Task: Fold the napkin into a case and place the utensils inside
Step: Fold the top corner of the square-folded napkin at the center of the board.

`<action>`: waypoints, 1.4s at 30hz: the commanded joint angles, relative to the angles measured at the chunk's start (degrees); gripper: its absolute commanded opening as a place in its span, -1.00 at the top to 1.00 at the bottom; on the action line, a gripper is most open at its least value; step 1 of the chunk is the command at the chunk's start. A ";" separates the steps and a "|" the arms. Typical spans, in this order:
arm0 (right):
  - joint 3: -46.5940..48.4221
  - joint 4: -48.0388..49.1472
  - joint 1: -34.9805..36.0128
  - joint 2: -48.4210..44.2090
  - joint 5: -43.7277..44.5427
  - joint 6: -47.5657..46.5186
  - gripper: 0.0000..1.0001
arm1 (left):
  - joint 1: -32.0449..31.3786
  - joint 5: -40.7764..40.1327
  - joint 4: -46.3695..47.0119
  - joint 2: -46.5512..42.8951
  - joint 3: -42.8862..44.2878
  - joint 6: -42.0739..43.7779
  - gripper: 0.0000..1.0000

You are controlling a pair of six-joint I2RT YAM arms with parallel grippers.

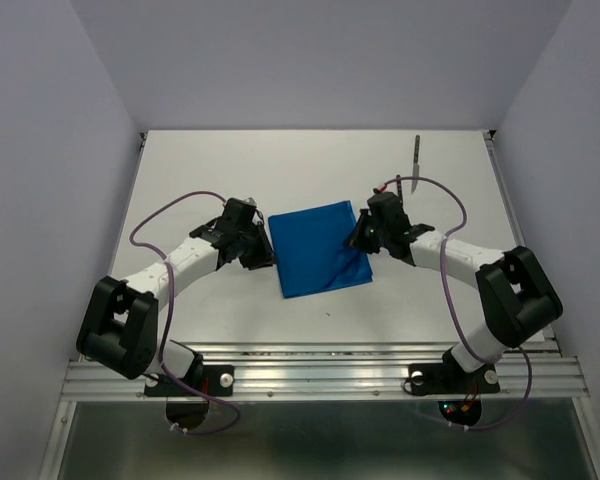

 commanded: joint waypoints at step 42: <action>37.95 5.40 7.52 32.32 -7.20 -2.00 0.99 | 8.79 -1.95 -7.37 -9.21 2.77 1.16 0.32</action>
